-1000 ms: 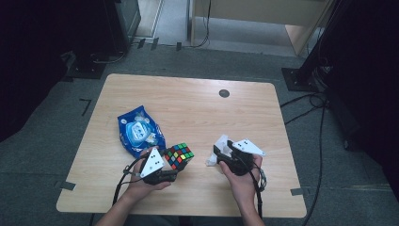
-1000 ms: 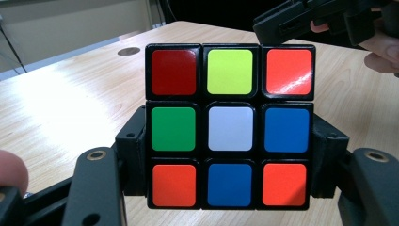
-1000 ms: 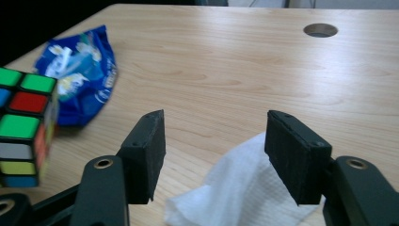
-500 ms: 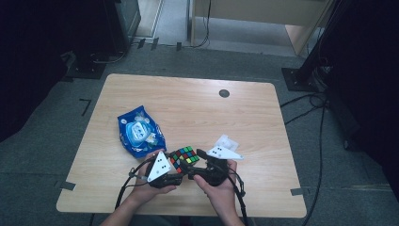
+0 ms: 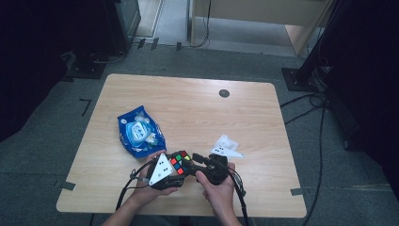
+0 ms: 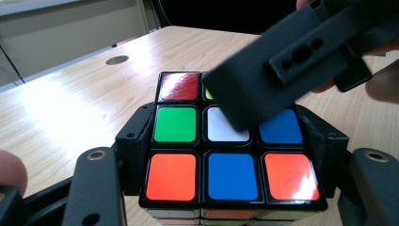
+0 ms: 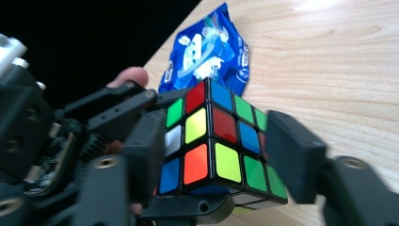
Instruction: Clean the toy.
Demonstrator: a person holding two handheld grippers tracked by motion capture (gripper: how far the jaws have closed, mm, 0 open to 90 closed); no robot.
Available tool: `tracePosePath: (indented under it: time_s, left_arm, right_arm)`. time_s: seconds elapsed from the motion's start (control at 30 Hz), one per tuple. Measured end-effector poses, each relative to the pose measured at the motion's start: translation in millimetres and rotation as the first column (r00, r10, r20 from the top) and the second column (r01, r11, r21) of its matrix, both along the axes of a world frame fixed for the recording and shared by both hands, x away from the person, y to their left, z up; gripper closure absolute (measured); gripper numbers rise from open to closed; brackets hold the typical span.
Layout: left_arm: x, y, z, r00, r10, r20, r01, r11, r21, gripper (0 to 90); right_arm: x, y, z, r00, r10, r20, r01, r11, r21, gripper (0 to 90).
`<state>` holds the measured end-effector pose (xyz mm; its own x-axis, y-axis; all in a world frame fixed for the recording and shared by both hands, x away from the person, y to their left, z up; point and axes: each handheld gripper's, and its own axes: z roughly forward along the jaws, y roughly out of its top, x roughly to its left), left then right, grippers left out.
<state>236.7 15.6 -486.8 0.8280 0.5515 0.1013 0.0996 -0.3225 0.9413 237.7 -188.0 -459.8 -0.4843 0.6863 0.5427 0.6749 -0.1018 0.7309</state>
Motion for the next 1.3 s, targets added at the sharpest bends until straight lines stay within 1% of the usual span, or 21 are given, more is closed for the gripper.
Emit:
tracePosePath:
  time_s: [0.13, 0.23, 0.3, 0.37, 0.43, 0.5, 0.6, 0.7, 0.73, 0.77, 0.8, 0.9, 0.97, 1.0, 1.03, 1.1, 1.13, 1.17, 1.2, 1.23, 1.3]
  left_arm:
    - [0.1, 1.6, 1.0, 1.0000, 0.006, 0.007, -0.006, 1.0000, -0.005, 34.0]
    - [1.1, 4.2, 2.4, 0.9999, 0.012, 0.012, -0.012, 0.9999, -0.008, 34.0]
    - [2.9, 7.6, 3.8, 0.9998, 0.015, 0.010, -0.015, 0.9998, -0.012, 34.0]
    - [6.9, 14.0, 5.6, 0.9994, 0.034, -0.002, -0.035, 0.9990, -0.030, 34.0]
    - [12.8, 22.7, 8.0, 0.9978, 0.062, -0.024, -0.063, 0.9965, -0.055, 34.0]
    - [18.7, 32.2, 11.0, 0.9952, 0.086, -0.046, -0.090, 0.9928, -0.080, 34.0]
    - [25.8, 42.9, 15.1, 0.9912, 0.108, -0.076, -0.116, 0.9875, -0.107, 34.0]
    - [27.7, 45.0, 17.6, 0.9893, 0.106, -0.100, -0.117, 0.9862, -0.117, 34.0]
    - [27.4, 44.3, 18.4, 0.9894, 0.102, -0.104, -0.114, 0.9867, -0.116, 34.0]
    - [27.1, 43.3, 19.2, 0.9893, 0.094, -0.111, -0.107, 0.9868, -0.121, 34.0]
    - [26.7, 42.5, 20.0, 0.9894, 0.085, -0.118, -0.100, 0.9870, -0.126, 34.0]
    - [25.4, 39.5, 22.1, 0.9878, 0.061, -0.143, -0.081, 0.9871, -0.138, 34.0]
    - [24.7, 37.8, 23.3, 0.9865, 0.047, -0.157, -0.069, 0.9876, -0.141, 34.0]
    - [24.3, 36.8, 23.7, 0.9861, 0.040, -0.161, -0.063, 0.9880, -0.141, 34.0]
    - [23.7, 35.8, 24.1, 0.9858, 0.035, -0.164, -0.059, 0.9881, -0.142, 34.0]
    - [22.7, 33.9, 24.6, 0.9851, 0.027, -0.170, -0.053, 0.9876, -0.148, 34.0]
    - [22.2, 33.0, 25.1, 0.9846, 0.020, -0.174, -0.047, 0.9872, -0.152, 34.0]
    - [21.9, 32.7, 25.5, 0.9842, 0.018, -0.176, -0.046, 0.9866, -0.157, 34.0]
    - [21.8, 32.5, 25.6, 0.9837, 0.017, -0.179, -0.046, 0.9862, -0.159, 34.0]
    - [21.9, 32.5, 25.7, 0.9829, 0.014, -0.184, -0.045, 0.9849, -0.167, 34.0]
    - [22.5, 32.8, 26.1, 0.9810, 0.009, -0.194, -0.045, 0.9816, -0.185, 34.0]
  right_arm:
    - [0.3, 2.9, -1.9, 0.9998, -0.010, -0.015, 0.009, 1.000, -0.019, 26.5]
    - [2.1, 1.0, -2.8, 0.9996, -0.010, -0.028, 0.010, 1.000, -0.003, 24.7]
    - [2.2, -4.0, -0.7, 0.9997, -0.023, -0.005, 0.024, 1.000, 0.017, 26.5]
    - [3.7, -12.8, 2.2, 0.9994, -0.022, 0.028, 0.021, 0.999, 0.041, 28.4]
    - [4.6, -21.0, 3.6, 0.9964, -0.022, 0.082, 0.020, 0.999, 0.026, 30.1]
    - [6.1, -27.2, 0.1, 0.9915, -0.009, 0.130, 0.010, 1.000, -0.005, 31.8]
    - [8.4, -29.3, -9.6, 0.9862, 0.031, 0.162, -0.025, 0.999, -0.040, 31.1]
    - [7.2, -15.4, -18.3, 0.9711, 0.104, 0.215, -0.073, 0.986, -0.149, 21.9]
    - [5.0, -6.1, -20.2, 0.9618, 0.131, 0.240, -0.083, 0.976, -0.203, 15.0]
    - [3.0, 1.6, -21.3, 0.9554, 0.140, 0.260, -0.071, 0.964, -0.255, 14.0]
    - [0.8, 8.1, -22.4, 0.9461, 0.158, 0.283, -0.072, 0.953, -0.294, 14.5]
    - [-5.4, 23.5, -26.0, 0.9135, 0.230, 0.336, -0.100, 0.927, -0.361, 14.5]
    - [-9.7, 30.4, -26.8, 0.8949, 0.224, 0.386, -0.052, 0.911, -0.408, 14.8]
    - [-11.7, 34.1, -27.1, 0.8840, 0.215, 0.415, -0.023, 0.907, -0.420, 14.9]
    - [-12.9, 36.2, -26.9, 0.8773, 0.210, 0.432, -0.009, 0.906, -0.423, 15.8]
    - [-15.0, 40.1, -27.9, 0.8602, 0.229, 0.456, -0.010, 0.900, -0.435, 19.3]
    - [-15.7, 41.8, -28.8, 0.8557, 0.232, 0.462, 0.000, 0.894, -0.449, 22.0]
    - [-17.5, 43.4, -30.7, 0.8479, 0.238, 0.474, 0.011, 0.885, -0.465, 26.3]
    - [-18.6, 44.0, -32.0, 0.8453, 0.229, 0.483, 0.030, 0.881, -0.472, 32.0]
    - [-19.5, 43.3, -32.7, 0.8422, 0.209, 0.497, 0.058, 0.881, -0.469, 34.3]
    - [-20.2, 41.4, -32.1, 0.8454, 0.195, 0.497, 0.056, 0.893, -0.446, 35.0]
